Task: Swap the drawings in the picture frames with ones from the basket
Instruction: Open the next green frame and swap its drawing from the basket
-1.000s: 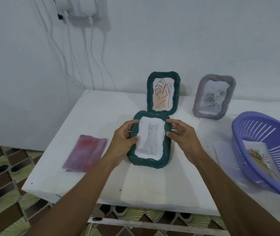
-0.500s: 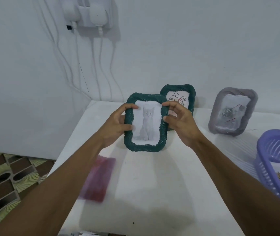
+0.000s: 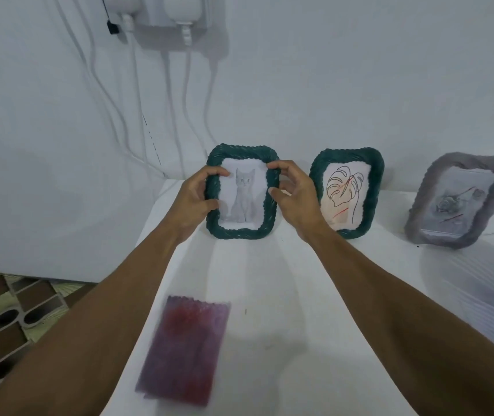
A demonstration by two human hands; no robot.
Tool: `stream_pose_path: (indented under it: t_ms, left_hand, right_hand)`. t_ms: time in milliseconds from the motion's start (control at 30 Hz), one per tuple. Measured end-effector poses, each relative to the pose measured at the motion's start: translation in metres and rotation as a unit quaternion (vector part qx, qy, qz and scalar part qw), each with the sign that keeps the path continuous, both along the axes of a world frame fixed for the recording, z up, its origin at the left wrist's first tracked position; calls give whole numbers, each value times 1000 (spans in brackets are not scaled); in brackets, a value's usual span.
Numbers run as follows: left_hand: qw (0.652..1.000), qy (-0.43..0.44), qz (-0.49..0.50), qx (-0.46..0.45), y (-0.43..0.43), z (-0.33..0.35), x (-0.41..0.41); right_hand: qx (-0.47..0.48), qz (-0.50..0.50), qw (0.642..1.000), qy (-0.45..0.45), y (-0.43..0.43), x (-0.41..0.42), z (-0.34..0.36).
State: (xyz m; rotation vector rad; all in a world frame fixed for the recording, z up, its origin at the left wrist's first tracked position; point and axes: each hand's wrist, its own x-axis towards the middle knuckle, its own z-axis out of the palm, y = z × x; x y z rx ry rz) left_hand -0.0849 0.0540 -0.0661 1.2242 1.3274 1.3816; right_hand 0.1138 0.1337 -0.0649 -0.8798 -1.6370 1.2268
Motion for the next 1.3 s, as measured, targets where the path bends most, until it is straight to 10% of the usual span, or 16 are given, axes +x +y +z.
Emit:
stream_pose_path:
  t_ms: [400,667,833,1067,1300]
  left_hand:
    - [1000,-7,3,-28,-10,-21,-4]
    - [985,142,97,-1,-28,-12,10]
    - [913,315,216,146,-36,-3,41]
    - [928,346,49,130,-2,-11,136]
    - [926,378,-2,-4,29,-35,174]
  right_hand:
    - [-8,16,1000,-11,-6,-4,-3]
    - [103,-50,992,-48,-17,5,-6]
    - [226,-149,961,-62,-20,45,6]
    - [180,-265,924,-210,26,131,9]
    - [57,-100,980,-163,41,156,15]
